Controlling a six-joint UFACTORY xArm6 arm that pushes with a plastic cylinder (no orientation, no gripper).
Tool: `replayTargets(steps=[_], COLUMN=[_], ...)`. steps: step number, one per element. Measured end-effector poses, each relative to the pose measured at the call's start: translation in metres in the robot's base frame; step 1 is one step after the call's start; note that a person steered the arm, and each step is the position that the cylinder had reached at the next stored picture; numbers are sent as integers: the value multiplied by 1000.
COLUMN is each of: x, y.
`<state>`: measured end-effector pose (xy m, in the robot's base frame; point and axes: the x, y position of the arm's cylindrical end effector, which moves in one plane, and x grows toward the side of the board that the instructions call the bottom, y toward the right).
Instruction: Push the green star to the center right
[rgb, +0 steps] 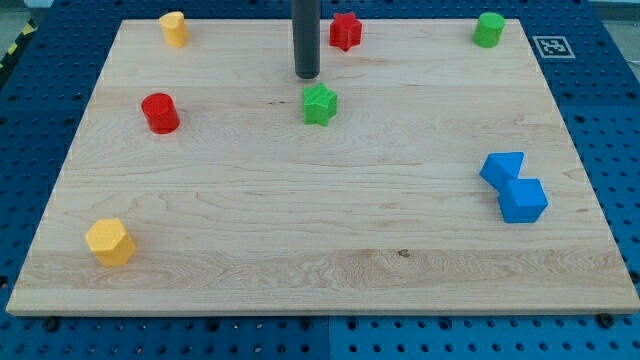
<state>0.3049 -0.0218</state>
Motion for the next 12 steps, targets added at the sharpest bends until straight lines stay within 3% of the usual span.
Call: replayTargets(steps=[4,6,9,12], x=[50,67,82,118], y=[-63,20,88,110])
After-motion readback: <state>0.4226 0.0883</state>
